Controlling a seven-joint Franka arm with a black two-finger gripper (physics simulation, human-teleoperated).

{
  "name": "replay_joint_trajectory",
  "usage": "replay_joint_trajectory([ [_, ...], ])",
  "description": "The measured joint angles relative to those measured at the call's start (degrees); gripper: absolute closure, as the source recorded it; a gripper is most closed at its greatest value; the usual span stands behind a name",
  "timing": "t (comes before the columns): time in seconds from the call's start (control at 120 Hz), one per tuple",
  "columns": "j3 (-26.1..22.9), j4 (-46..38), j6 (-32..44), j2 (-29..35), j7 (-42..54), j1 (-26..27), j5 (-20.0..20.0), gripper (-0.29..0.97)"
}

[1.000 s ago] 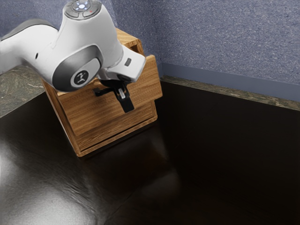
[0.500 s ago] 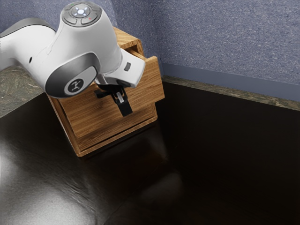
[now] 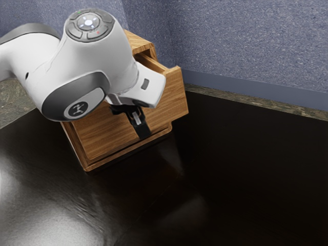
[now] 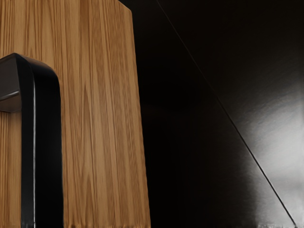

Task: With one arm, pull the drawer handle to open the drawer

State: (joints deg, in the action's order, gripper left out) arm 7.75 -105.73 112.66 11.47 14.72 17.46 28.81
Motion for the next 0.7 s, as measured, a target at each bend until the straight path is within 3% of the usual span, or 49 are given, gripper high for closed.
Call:
replay_joint_trajectory([
  [0.4,-2.1,-2.0,-0.6,2.3,-3.3,-0.1,0.3,0.0],
  [0.65,-6.9,-1.7,-3.0,3.6,-5.3,-0.7,2.8,0.0],
  [0.7,-7.9,-0.9,-3.6,3.2,-5.7,-0.4,1.3,0.0],
])
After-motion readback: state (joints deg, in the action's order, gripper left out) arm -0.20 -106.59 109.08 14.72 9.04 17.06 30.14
